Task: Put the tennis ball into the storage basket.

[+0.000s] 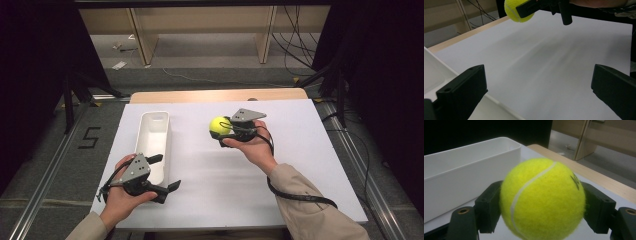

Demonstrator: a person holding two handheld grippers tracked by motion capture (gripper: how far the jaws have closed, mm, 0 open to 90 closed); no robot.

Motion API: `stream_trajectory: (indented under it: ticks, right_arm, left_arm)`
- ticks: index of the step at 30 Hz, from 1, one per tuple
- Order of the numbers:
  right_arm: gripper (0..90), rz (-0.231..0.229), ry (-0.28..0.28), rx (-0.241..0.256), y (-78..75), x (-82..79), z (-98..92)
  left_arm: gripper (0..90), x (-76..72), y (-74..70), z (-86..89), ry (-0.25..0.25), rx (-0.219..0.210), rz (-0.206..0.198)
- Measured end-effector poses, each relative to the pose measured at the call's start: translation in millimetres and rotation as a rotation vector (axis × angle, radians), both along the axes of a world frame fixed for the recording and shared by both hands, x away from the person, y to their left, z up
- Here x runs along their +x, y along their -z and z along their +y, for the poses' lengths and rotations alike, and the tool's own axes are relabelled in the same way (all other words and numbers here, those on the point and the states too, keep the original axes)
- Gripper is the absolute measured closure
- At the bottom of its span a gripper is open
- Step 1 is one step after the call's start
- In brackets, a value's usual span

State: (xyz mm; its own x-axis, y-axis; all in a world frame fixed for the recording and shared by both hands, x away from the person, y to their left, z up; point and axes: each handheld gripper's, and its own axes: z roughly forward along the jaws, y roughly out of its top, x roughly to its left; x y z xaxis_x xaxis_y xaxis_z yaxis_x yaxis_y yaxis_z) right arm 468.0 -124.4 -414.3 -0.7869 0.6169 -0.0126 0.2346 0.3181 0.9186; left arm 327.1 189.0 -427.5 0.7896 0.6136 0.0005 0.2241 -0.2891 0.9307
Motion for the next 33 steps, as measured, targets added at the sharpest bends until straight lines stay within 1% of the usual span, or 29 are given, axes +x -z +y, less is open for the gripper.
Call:
stream_trajectory:
  ticks: [33]
  right_arm:
    - [26.8, -0.007, -0.023, 0.012, -4.3, 2.8, 15.6]
  left_arm:
    - [0.0, -0.2, -0.1, -0.4, -0.001, -0.004, 0.002]
